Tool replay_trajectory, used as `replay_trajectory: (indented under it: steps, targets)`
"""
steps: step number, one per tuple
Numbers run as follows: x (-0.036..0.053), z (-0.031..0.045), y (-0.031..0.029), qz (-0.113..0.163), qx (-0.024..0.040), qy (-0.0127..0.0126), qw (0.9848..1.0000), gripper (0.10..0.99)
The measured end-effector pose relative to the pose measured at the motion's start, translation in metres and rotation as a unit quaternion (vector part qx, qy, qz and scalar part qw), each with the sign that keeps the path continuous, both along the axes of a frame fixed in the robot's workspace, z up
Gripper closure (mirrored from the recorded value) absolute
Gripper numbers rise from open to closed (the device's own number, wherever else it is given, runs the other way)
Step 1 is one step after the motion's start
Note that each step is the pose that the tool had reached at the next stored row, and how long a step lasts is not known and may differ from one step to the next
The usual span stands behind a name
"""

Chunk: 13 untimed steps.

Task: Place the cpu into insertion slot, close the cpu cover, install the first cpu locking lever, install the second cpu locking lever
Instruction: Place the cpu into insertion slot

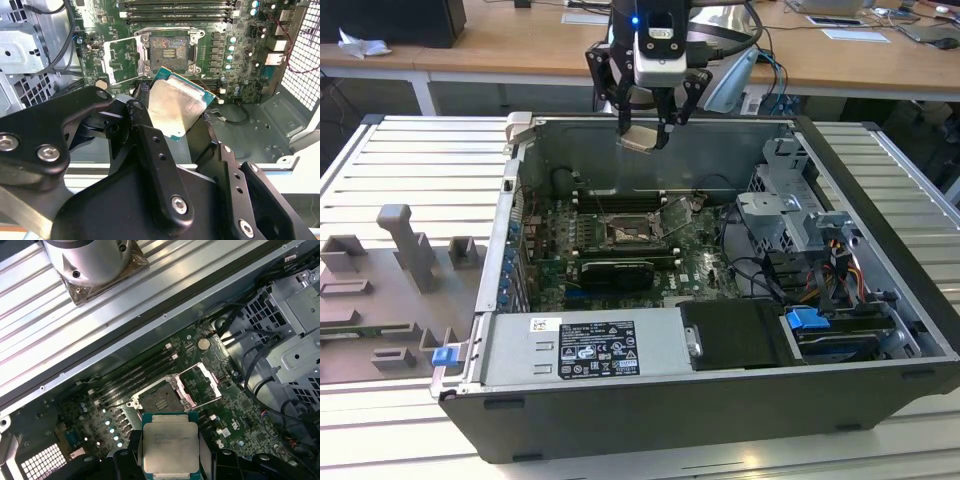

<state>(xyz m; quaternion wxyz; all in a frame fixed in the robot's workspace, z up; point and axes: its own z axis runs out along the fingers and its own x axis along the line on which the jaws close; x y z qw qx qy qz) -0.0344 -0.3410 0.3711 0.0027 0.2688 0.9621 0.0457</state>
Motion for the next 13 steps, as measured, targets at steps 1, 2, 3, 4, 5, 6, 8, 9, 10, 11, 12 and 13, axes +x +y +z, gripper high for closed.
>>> replay_trajectory:
  steps: [1,2,3,4,5,6,8,9,10,11,12,13]
  targets:
    - [0.0,0.0,0.0,-0.003,0.0,0.0,1.0,0.545]
    - [0.0,0.0,0.0,-0.005,0.0,0.0,1.0,0.545]
    - [0.0,0.0,0.0,-0.01,0.0,0.0,1.0,0.545]
    - [0.0,-0.0001,0.0,-0.012,0.0,0.0,0.9999,0.545]
    - [0.0,-0.0001,0.0,-0.015,0.0,0.0,0.9999,0.545]
    - [0.0,-0.0001,0.0,-0.018,0.0,0.0,0.9998,0.545]
    - [0.0,-0.0002,0.0,-0.025,0.0,0.0,0.9997,0.545]
    - [0.0,-0.0002,0.0,-0.028,0.0,0.0,0.9996,0.545]
    - [0.0,-0.0002,0.0,-0.03,0.0,0.0,0.9995,0.545]
    - [0.0,-0.0002,0.0,-0.034,0.0,0.0,0.9994,0.545]
    - [0.0,-0.0002,0.0,-0.036,0.0,0.0,0.9993,0.545]
    - [0.0,-0.0003,0.0,-0.039,0.0,0.0,0.9992,0.545]
